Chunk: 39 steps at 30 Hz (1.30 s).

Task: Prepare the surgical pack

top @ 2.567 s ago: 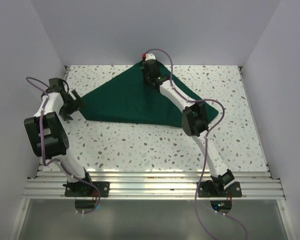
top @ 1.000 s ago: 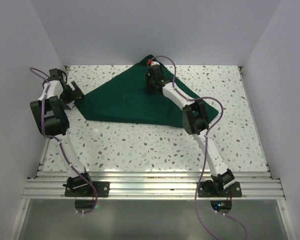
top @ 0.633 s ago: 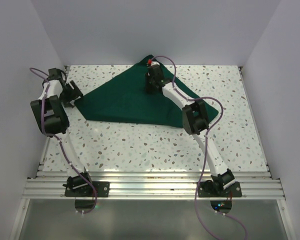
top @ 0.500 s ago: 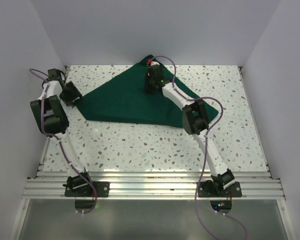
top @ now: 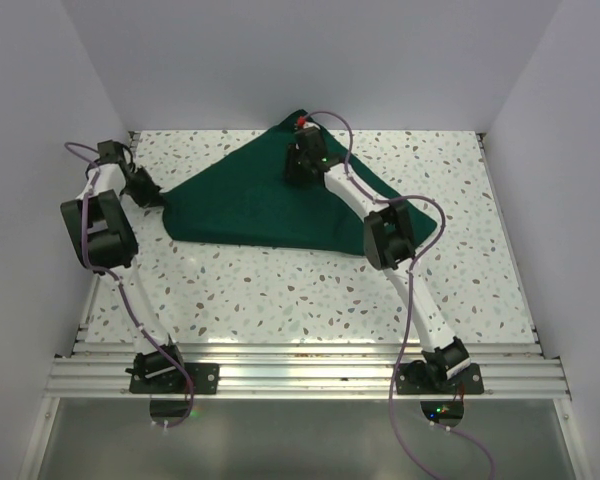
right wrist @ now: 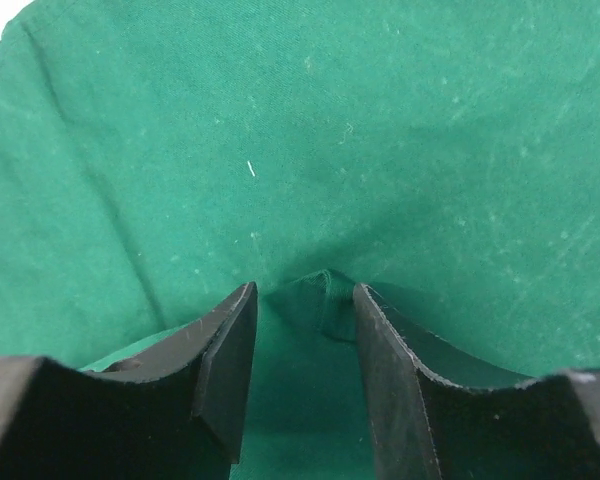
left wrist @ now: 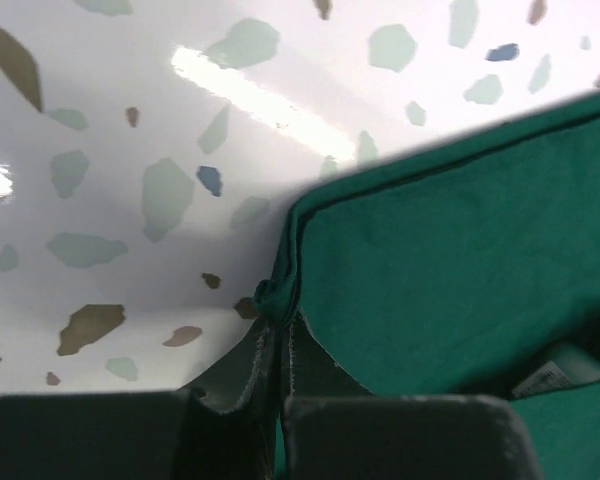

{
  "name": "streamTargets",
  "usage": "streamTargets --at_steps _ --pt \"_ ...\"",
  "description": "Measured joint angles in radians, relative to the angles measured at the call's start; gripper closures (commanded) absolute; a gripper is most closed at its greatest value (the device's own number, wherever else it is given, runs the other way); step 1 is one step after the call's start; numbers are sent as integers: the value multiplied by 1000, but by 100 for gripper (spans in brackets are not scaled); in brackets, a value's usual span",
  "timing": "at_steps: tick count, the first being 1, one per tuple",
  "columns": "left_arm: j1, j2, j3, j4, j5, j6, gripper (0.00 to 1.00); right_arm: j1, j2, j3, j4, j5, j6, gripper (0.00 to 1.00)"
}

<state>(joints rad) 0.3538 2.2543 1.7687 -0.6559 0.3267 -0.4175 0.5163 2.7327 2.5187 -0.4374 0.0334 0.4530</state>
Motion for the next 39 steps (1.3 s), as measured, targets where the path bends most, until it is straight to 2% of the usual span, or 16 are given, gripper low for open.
streamTargets --at_steps 9,19,29,39 --pt "-40 -139 -37 40 145 -79 100 -35 0 0 -23 -123 164 52" --pt "-263 -305 -80 101 220 -157 100 -86 -4 -14 -59 -238 349 50" --pt "-570 -299 -36 133 244 -203 100 -105 -30 -71 -76 -285 471 50" --pt "-681 -233 34 135 246 -219 100 -120 -38 -89 -98 -319 532 50"
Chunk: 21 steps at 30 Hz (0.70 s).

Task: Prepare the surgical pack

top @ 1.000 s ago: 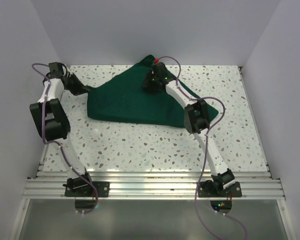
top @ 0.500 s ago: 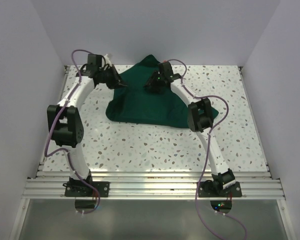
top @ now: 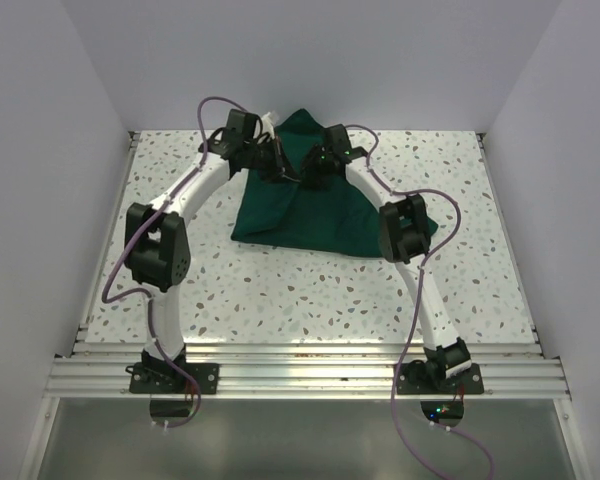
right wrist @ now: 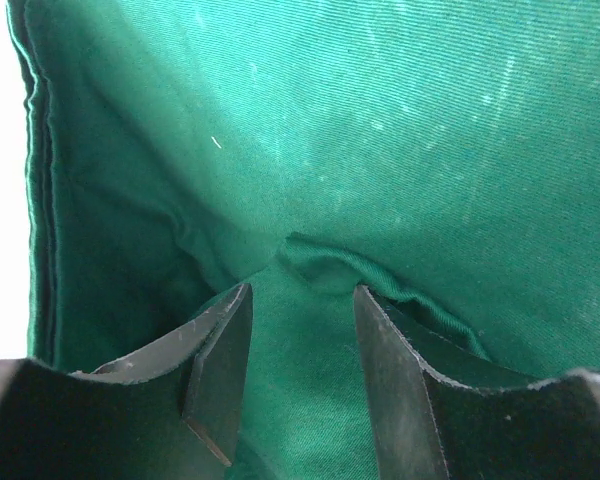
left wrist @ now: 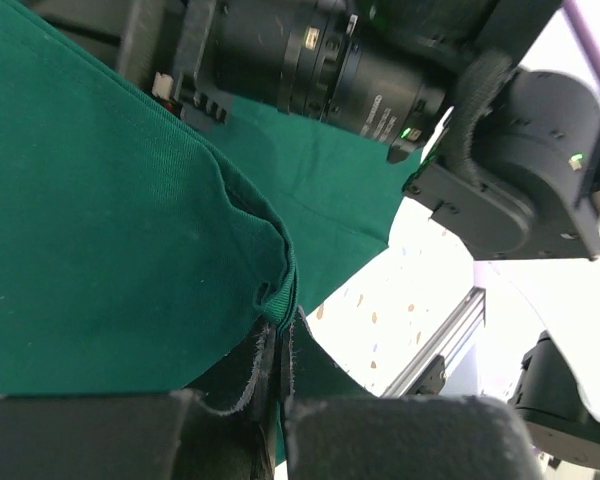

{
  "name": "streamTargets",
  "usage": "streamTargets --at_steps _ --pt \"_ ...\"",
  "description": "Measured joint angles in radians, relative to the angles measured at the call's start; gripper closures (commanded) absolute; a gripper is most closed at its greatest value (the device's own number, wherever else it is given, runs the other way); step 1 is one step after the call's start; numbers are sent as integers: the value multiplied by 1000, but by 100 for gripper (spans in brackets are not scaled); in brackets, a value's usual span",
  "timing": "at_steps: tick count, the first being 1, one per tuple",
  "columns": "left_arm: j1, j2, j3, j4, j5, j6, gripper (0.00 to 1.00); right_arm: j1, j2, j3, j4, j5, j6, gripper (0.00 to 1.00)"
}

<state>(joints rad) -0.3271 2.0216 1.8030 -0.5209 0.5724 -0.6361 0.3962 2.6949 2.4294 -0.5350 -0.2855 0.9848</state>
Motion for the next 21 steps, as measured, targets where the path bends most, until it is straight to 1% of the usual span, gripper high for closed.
streamTargets --at_steps 15,19,21 --pt "-50 78 13 4 0 -16 100 -5 -2 -8 0 -22 11 49" --pt "-55 92 13 4 0 -18 100 -7 -8 -13 -3 -21 8 48" --pt "-55 92 13 3 0 -18 100 -10 -15 -23 -2 -23 10 45"
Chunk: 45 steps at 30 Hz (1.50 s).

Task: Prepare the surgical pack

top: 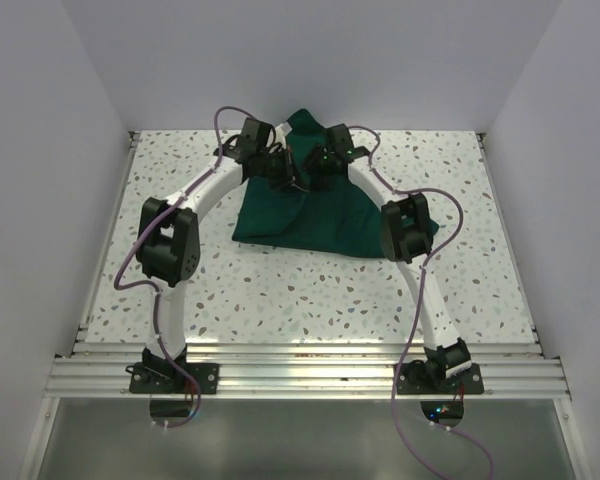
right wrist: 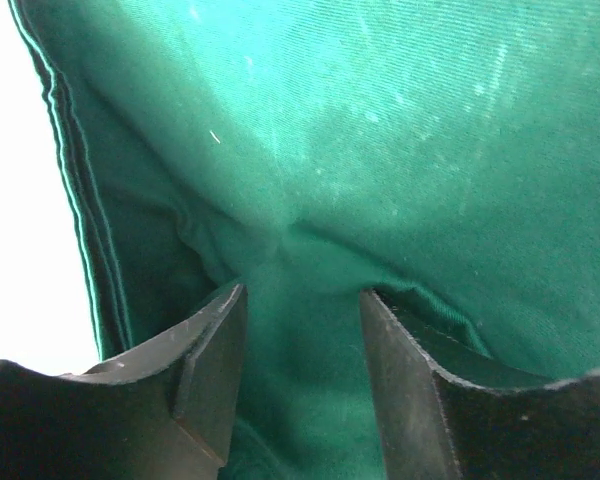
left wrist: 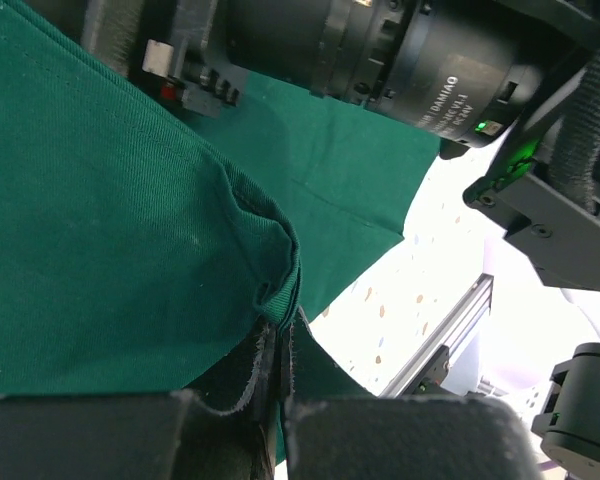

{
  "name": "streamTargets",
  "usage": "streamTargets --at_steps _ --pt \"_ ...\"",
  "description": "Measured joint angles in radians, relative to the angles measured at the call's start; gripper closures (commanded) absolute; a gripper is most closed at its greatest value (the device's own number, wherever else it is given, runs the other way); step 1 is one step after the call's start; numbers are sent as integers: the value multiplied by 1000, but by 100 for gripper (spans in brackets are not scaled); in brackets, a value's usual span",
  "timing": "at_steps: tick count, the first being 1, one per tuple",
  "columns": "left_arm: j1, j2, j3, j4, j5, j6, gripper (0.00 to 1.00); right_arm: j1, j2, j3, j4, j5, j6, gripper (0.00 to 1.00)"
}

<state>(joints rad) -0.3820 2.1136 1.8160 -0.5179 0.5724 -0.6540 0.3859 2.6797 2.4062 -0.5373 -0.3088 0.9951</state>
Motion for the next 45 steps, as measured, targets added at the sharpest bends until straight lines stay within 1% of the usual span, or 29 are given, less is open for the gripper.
streamTargets --at_steps 4,7,11,12,15,20,21,23,24,25,27,32,38,42,45 --pt "0 0 0 0 -1 0 100 -14 -23 -27 -4 -19 10 37" --pt "0 0 0 0 -4 0 100 -36 -32 -27 -21 -27 14 29" --pt "0 6 0 0 -5 0 98 -79 -42 -26 -42 -25 14 25" --pt "1 9 0 0 -5 0 95 -90 -42 -26 -45 -25 14 25" --pt "1 23 0 0 -5 1 92 -118 -44 -26 -52 -24 13 24" --pt "2 53 0 2 -3 1 75 -156 -78 -26 -101 -8 -19 23" --pt "2 60 0 3 -1 0 63 -163 -90 -26 -114 -2 -32 23" --pt "2 73 0 10 6 -4 49 -175 -121 -26 -145 8 -60 23" --pt "2 78 0 13 10 -5 32 -183 -143 -26 -166 13 -78 23" --pt "2 82 0 19 18 0 24 -189 -167 -36 -174 22 -102 23" --pt "2 86 0 23 22 13 17 -205 -239 -83 -207 49 -152 23" --pt "0 72 -13 27 -31 87 17 -266 -445 -275 -298 127 -287 22" --pt "22 -68 -144 19 -119 168 23 -397 -614 -563 -336 196 -370 25" --pt "94 -177 -212 14 -160 215 24 -513 -658 -739 -338 280 -417 28" --pt "179 -270 -296 14 -179 248 25 -585 -657 -803 -339 319 -446 35"
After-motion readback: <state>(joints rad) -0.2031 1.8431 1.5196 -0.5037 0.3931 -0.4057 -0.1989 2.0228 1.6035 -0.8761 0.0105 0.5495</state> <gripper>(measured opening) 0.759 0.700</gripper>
